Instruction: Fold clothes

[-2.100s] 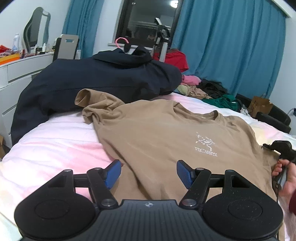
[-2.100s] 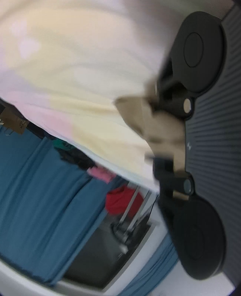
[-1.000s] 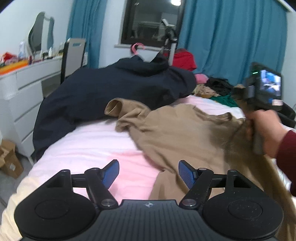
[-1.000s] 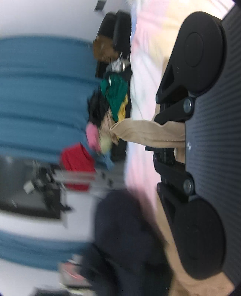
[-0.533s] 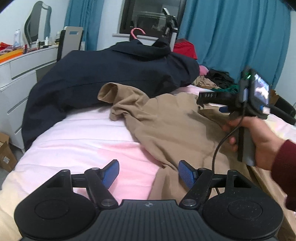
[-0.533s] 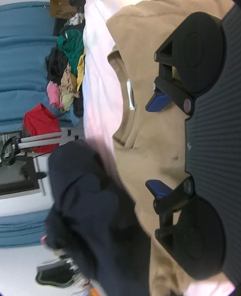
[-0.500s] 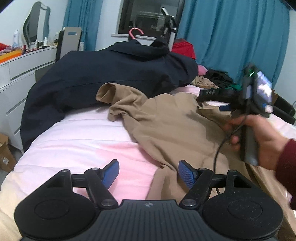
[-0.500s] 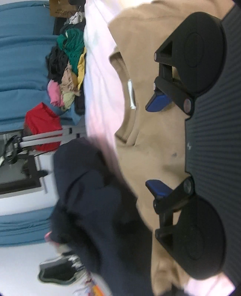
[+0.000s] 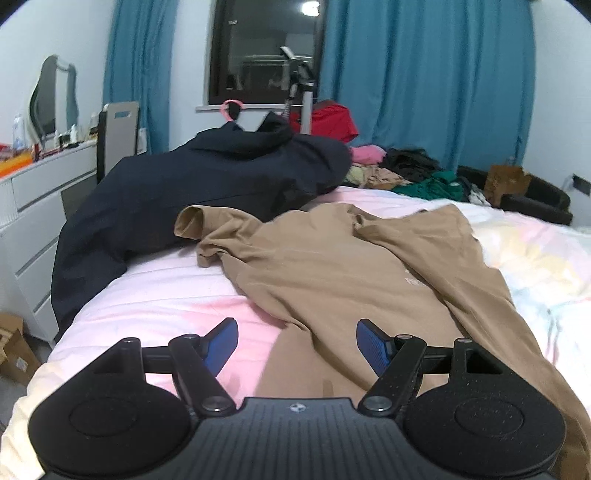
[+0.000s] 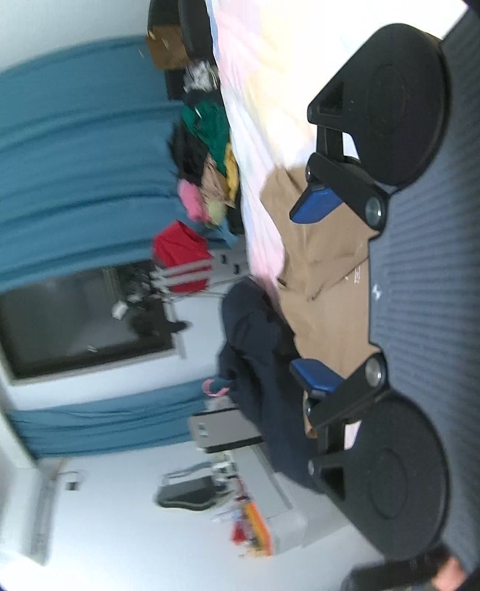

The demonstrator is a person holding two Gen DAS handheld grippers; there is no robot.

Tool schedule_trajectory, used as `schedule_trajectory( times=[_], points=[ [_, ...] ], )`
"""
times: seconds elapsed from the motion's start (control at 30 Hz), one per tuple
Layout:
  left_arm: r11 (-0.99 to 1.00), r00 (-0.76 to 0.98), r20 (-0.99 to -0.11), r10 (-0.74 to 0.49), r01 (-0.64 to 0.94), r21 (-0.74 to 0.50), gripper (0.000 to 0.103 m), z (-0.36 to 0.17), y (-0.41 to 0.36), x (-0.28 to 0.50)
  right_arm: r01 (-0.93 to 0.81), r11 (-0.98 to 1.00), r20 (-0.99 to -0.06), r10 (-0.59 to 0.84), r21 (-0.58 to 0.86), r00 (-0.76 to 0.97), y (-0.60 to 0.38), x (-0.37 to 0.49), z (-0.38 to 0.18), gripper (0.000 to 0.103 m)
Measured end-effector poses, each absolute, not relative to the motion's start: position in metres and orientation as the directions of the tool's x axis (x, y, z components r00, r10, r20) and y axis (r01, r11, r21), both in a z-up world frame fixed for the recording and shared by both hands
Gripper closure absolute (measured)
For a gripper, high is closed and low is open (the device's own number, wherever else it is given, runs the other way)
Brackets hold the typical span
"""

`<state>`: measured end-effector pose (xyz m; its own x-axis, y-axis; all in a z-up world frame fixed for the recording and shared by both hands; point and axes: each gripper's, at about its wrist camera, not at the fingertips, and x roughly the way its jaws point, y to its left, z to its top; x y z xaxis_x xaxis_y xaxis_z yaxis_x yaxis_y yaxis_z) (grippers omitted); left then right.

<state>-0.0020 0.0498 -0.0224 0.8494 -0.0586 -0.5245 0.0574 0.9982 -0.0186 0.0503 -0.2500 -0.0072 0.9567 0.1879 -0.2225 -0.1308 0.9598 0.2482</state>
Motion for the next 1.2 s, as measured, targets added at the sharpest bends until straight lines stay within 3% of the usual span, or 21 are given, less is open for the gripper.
schedule_trajectory(
  times=[0.17, 0.3, 0.4, 0.6, 0.8, 0.97, 1.07, 1.2],
  points=[
    [0.992, 0.819, -0.563, -0.108, 0.129, -0.003, 0.030, -0.025, 0.024, -0.019, -0.075, 0.939, -0.091, 0.111, 0.336, 0.990, -0.301, -0.031, -0.011, 0.021],
    [0.981, 0.759, -0.627, -0.176, 0.186, -0.051, 0.030, -0.029, -0.004, -0.029, 0.006, 0.938, -0.058, 0.015, 0.347, 0.998, -0.336, -0.063, -0.019, 0.019],
    [0.957, 0.676, -0.681, -0.281, 0.245, -0.152, 0.031, -0.031, -0.031, -0.039, 0.012, 0.891, -0.036, 0.004, 0.453, 0.999, -0.362, -0.067, -0.028, 0.019],
    [0.897, 0.528, -0.735, -0.425, 0.357, -0.262, 0.035, -0.040, -0.104, -0.065, 0.045, 0.839, -0.058, -0.016, 0.542, 0.998, -0.388, -0.060, -0.048, 0.019],
    [0.888, 0.446, -0.797, -0.407, 0.397, -0.231, 0.051, -0.070, -0.167, -0.065, 0.035, 0.803, -0.064, 0.003, 0.595, 0.998, -0.401, -0.056, -0.060, 0.019],
    [0.890, 0.408, -0.824, -0.393, 0.396, -0.228, 0.093, -0.091, -0.176, -0.059, 0.028, 0.769, -0.067, 0.019, 0.638, 0.998, -0.412, -0.052, -0.070, 0.019],
    [0.878, 0.408, -0.807, -0.428, 0.398, -0.265, 0.097, -0.081, -0.165, -0.061, 0.022, 0.753, -0.070, 0.032, 0.657, 0.997, -0.416, -0.051, -0.075, 0.019],
    [0.845, 0.362, -0.774, -0.520, 0.348, -0.405, 0.097, -0.055, -0.127, -0.052, 0.026, 0.740, -0.089, 0.046, 0.672, 0.995, -0.416, -0.047, -0.079, 0.019]
  ],
)
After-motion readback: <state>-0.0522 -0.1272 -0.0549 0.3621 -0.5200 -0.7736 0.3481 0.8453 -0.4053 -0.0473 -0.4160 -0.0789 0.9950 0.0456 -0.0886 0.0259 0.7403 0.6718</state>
